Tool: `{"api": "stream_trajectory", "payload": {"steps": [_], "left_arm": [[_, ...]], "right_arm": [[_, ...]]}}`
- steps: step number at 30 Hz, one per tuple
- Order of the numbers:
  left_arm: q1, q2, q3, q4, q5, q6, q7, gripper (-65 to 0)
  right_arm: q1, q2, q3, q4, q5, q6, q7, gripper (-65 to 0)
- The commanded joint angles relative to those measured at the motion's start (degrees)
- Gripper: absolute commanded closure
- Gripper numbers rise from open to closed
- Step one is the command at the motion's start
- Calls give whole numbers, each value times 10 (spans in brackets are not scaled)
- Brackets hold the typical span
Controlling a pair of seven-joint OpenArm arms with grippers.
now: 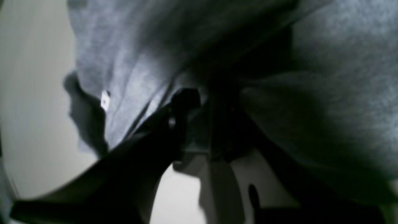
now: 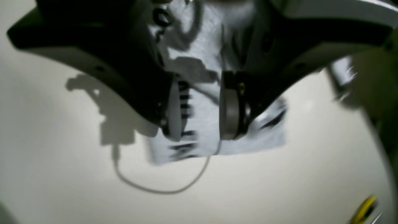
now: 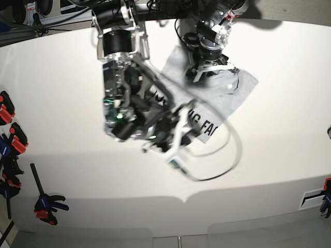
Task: Fold the T-shirt properly
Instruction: 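Lower the bundled shirt onto the table with both grippers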
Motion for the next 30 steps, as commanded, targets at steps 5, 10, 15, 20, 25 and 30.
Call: {"api": "stream_trajectory", "payload": {"steps": [5,10,15,20,25,30], "left_arm": [[-6,0,0,-36,-1,3,-54,-110],[-52,0,0,-37,4,2,-74,-110],[-128,0,0,-49,-7,2,-73,-110],[-187,0,0,-82,-19,2,-24,-110],[-212,0,0,-84,-17,2,59,-110],[-217,0,0,-84,-18,3,135,-110]], "right_arm": [[14,-3,40,2,3,-14,32,-199],[14,35,40,2,-58,-24,37,-199],[14,98,38,2,-50,-34,23,-199],[14,160,-11,2,5,-26,-13,-203],[16,202,-125,2,-7,-23,-3,-253],[18,200,-200,2,-94,-23,55,-252]]}}
